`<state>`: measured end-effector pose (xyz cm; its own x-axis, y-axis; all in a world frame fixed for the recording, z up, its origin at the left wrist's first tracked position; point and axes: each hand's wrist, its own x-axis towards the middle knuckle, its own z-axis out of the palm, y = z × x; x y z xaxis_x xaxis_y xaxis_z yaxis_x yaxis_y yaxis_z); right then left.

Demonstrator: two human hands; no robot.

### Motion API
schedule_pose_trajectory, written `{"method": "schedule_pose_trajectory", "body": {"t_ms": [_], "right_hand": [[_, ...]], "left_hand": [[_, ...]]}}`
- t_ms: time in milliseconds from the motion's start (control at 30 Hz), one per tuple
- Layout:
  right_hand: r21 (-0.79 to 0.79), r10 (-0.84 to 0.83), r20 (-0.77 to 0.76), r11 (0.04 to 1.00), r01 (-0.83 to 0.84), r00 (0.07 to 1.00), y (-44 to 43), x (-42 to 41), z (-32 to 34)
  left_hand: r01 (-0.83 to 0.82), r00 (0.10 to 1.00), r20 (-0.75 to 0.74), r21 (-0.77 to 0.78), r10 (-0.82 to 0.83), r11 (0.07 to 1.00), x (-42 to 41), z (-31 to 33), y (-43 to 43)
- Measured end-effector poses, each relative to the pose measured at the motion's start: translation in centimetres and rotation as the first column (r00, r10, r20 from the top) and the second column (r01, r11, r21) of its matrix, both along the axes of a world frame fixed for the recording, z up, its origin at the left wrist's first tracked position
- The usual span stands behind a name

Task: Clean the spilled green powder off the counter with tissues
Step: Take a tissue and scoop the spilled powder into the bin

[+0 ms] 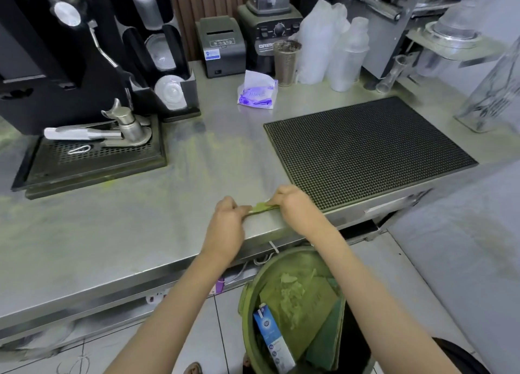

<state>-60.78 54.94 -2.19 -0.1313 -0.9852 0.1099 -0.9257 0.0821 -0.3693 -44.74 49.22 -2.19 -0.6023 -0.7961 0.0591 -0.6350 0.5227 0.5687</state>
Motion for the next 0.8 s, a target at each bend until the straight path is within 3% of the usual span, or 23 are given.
{"method": "schedule_pose_trajectory", "body": {"t_ms": [100, 267, 333, 400, 467, 533, 600, 633, 700, 800], "right_hand": [[0.056, -0.003, -0.021, 0.998, 0.004, 1.000, 0.8, 0.5, -0.6], [0.117, -0.046, -0.031, 0.992, 0.049, 0.998, 7.4, -1.3, -2.3], [0.121, -0.082, 0.066, 0.990, 0.074, 0.994, 9.5, -1.6, -2.2], [0.083, -0.189, 0.237, 0.981, 0.174, 0.953, 10.7, -1.5, -1.6], [0.051, -0.322, 0.481, 0.939, 0.340, 0.816, 11.3, -1.1, -0.9], [0.092, -0.413, 0.725, 0.852, 0.516, 0.551, 11.6, -0.5, -0.7], [0.174, -0.435, 0.852, 0.760, 0.626, 0.291, 11.9, 0.3, -0.4], [0.195, -0.424, 0.880, 0.734, 0.651, 0.215, 12.0, 0.5, -0.1], [0.178, -0.384, 0.910, 0.706, 0.686, 0.159, 12.5, 0.5, 0.4], [0.134, -0.356, 0.922, 0.657, 0.742, 0.149, 12.6, 0.3, 0.9]], "left_hand": [[0.040, 0.998, 0.051, -0.061, -0.037, 0.997, -0.2, -1.0, 1.1], [0.308, 0.941, 0.170, -0.067, -0.293, 0.949, -0.6, -1.6, 5.8], [0.373, 0.923, 0.127, -0.056, -0.364, 0.926, -0.7, -1.7, 7.0], [0.326, 0.943, 0.042, 0.065, -0.329, 0.943, -1.0, -1.5, 7.2], [0.235, 0.972, -0.032, 0.250, -0.234, 0.939, -1.4, -1.0, 6.8], [0.174, 0.985, -0.069, 0.376, -0.159, 0.910, -1.9, -0.8, 6.7], [0.152, 0.988, -0.094, 0.439, -0.123, 0.885, -2.3, -0.8, 6.7], [0.139, 0.989, -0.115, 0.465, -0.096, 0.875, -2.5, -0.8, 6.8], [0.122, 0.983, -0.181, 0.515, -0.031, 0.849, -2.8, -0.7, 7.1], [0.140, 0.955, -0.292, 0.616, 0.059, 0.775, -3.4, -0.1, 7.7]]}}
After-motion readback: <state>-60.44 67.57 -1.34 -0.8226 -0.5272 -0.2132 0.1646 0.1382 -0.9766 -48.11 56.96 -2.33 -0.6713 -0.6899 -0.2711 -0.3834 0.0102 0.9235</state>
